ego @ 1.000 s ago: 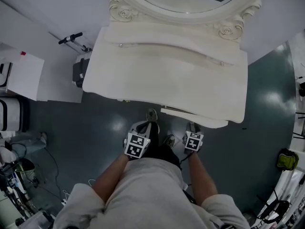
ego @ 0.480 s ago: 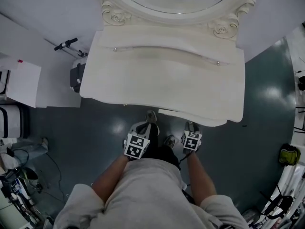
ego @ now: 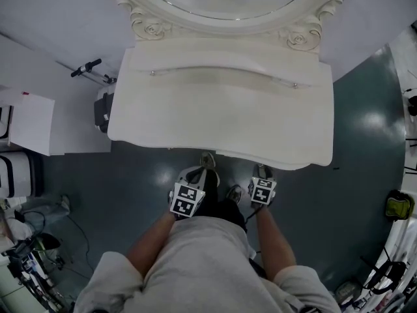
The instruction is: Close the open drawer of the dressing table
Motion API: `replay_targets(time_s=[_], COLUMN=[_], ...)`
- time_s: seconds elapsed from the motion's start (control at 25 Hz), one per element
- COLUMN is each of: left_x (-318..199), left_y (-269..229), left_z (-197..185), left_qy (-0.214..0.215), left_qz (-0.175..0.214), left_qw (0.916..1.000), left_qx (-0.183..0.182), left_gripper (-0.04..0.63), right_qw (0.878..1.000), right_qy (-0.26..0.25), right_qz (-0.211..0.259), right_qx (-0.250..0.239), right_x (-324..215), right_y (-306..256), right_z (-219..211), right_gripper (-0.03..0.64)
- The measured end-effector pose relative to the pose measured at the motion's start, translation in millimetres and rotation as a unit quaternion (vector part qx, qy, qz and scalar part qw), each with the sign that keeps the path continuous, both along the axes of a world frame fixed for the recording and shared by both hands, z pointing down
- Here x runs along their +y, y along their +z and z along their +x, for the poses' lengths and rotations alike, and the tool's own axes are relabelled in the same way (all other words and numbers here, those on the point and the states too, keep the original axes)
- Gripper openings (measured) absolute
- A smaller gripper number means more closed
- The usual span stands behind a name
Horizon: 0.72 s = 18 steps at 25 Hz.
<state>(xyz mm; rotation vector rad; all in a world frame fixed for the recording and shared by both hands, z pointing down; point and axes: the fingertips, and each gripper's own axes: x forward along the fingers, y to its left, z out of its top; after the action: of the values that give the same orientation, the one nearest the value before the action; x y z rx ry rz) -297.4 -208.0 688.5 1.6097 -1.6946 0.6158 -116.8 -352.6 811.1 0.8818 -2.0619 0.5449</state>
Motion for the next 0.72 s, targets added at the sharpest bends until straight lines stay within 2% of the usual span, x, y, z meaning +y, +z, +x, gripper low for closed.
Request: replay_targets(time_s=[0.72], left_x=[-18.1], left_y=[2.1], left_z=[-11.0], left_qy=[0.034], left_qz=[-0.008], left_qw=[0.9993], left_qx=[-0.012], left_gripper=[0.008], right_qw=[1.0], right_qy=[0.014], right_qz=[0.017], right_qx=[-0.007], right_x=[-20.9], right_y=[1.4], right_z=[-11.6], right_gripper=[0.149])
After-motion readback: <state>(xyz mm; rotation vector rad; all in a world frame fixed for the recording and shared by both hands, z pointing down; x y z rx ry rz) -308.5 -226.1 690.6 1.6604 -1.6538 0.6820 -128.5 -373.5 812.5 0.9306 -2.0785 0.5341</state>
